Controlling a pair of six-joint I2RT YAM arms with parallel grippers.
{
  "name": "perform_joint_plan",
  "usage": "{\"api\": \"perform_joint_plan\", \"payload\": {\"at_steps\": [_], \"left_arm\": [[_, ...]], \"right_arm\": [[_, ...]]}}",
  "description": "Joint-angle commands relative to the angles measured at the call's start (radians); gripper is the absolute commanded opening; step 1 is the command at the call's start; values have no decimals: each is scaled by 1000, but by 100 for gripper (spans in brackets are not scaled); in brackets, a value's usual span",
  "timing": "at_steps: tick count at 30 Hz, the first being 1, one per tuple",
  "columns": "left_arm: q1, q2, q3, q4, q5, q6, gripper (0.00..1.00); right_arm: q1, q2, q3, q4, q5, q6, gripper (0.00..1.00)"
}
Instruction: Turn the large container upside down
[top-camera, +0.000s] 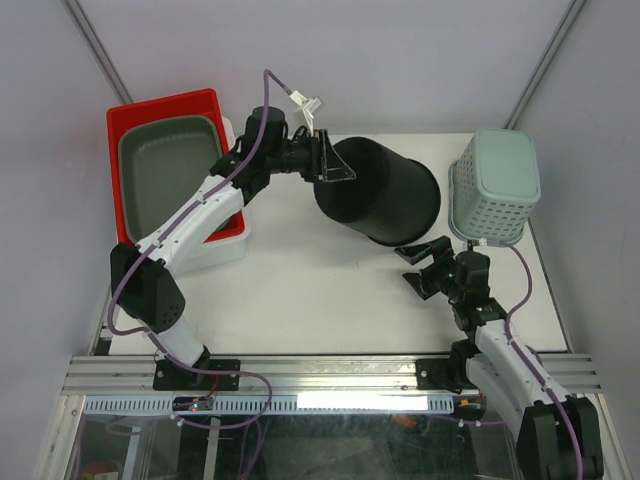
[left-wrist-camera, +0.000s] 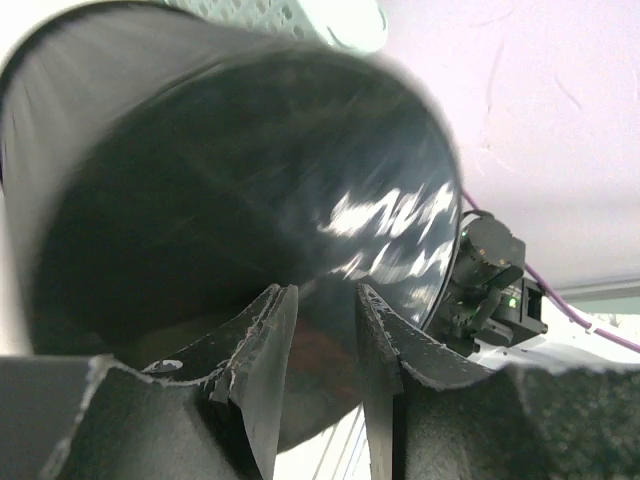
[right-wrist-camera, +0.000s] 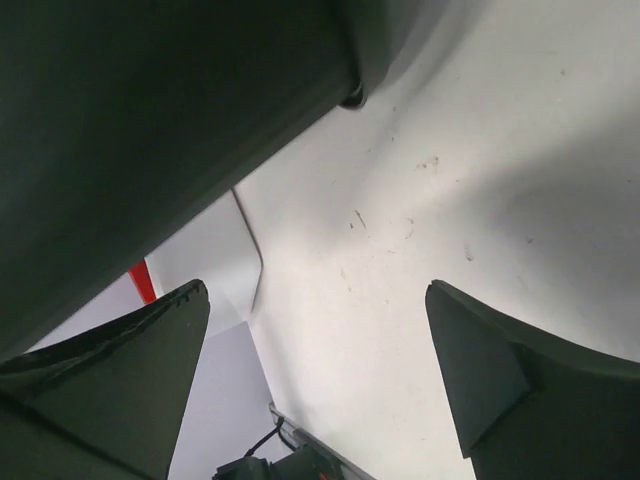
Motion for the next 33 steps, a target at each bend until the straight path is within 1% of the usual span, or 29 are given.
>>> {"api": "perform_joint_plan", "payload": {"at_steps": [1,5,9,14,17,18,20,21,23,24,27,30,31,33], "left_arm": [[-18,27,51,-23,17,38,34],[-29,60,89,-26,-1,28,37],[-39,67,117,-24,-17,26,37],[-39,49,124,-35,-44,41,45],[-39,16,106,-64,-93,71,59],[-39,1,98,-76,-118,83,65],[-38,-30,86,-111,-176,106,81],[-38,-49,79,-130,-211,119,87],[-37,-89,60,-168,-289,146,97],[-36,-114,42,-185,-333,159,99],[-24,-193,-21,-226,-480,184,99],[-4,-290,-92,-266,-611,180,99],[3,-319,-104,-282,-654,167,99],[9,-366,-114,-324,-739,139,99]], "right_arm": [[5,-56,18,-77,55,-64,92],[5,-49,31,-85,44,-77,92],[5,-69,68,-138,59,-126,91],[7,-90,124,-179,79,-206,91],[29,-108,167,-159,76,-284,89],[46,-117,181,-148,89,-316,89],[90,-117,219,-143,132,-390,89],[116,-102,244,-147,156,-423,89],[166,-49,304,-159,206,-491,89],[193,-9,338,-158,226,-523,89],[254,147,484,-182,294,-644,89],[276,326,636,-227,354,-711,89],[286,376,668,-214,369,-727,89],[317,446,707,-134,386,-777,89]]}}
